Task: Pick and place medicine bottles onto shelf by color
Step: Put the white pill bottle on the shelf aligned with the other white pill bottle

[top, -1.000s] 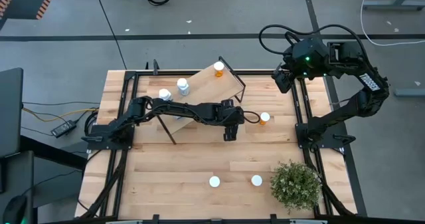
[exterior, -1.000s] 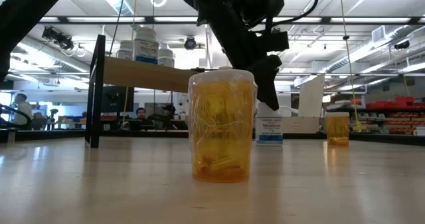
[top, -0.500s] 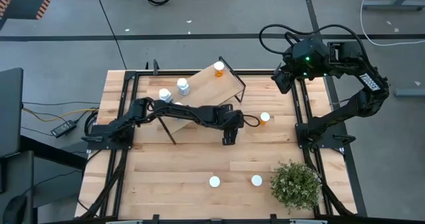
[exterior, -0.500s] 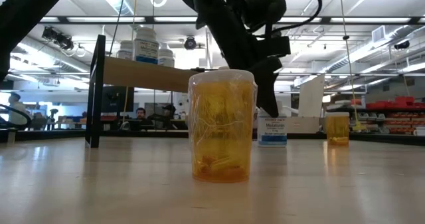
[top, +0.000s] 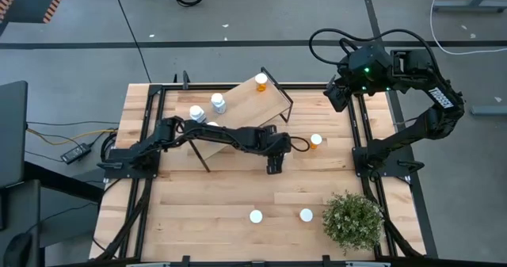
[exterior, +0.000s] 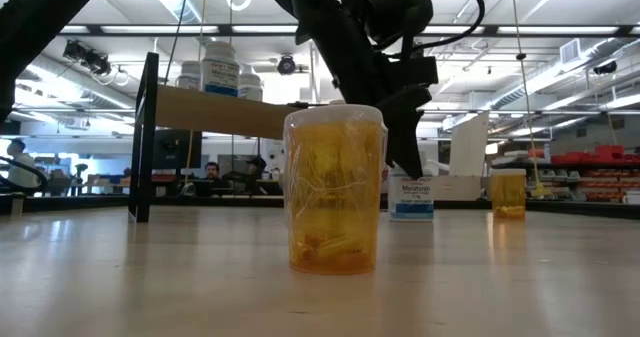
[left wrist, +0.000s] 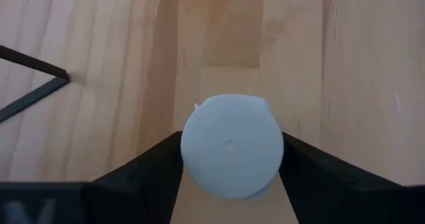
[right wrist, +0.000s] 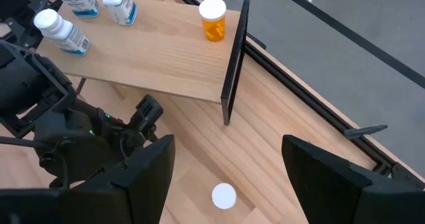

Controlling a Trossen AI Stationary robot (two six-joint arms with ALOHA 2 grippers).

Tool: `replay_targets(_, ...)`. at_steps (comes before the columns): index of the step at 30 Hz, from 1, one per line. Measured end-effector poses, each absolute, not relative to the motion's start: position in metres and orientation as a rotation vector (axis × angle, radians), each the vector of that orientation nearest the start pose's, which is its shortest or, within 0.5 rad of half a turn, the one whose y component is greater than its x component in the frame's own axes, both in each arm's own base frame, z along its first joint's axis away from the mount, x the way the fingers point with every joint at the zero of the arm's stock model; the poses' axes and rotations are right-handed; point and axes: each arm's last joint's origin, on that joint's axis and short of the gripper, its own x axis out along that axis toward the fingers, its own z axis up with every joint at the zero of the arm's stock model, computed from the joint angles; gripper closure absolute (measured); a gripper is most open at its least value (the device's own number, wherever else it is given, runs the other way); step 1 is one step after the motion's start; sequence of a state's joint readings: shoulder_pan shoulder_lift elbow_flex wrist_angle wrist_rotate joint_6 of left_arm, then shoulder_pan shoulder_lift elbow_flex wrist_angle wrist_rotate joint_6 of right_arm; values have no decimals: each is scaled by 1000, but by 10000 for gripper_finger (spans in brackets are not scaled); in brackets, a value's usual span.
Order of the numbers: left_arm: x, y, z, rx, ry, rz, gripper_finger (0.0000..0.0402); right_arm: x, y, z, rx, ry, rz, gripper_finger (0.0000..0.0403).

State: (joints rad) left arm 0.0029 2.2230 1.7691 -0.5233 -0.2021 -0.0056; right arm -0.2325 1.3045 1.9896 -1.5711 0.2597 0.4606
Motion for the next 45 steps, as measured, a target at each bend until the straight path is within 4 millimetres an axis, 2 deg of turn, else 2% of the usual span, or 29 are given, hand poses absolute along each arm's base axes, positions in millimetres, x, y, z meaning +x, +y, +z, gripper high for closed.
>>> replay_targets(11, 481, 7, 183, 76, 955, 202, 177, 157, -45, 485, 412, 773, -650, 120)
replay_targets(22, 480, 6, 191, 29, 962, 223, 214, 157, -45, 485, 411, 774, -650, 120)
replay_targets(28, 484, 6, 228, 16, 956, 231, 196, 157, -45, 485, 396, 779, -643, 120)
replay_targets(32, 487, 6, 267, 9, 897, 230, 200, 157, -45, 485, 394, 779, -642, 120)
replay_targets(39, 470, 14, 332, -9, 900, 258, 202, 157, -44, 485, 392, 781, -637, 120)
replay_targets(45, 441, 34, 346, -119, 988, 391, 194, 157, -44, 485, 375, 787, -629, 120)
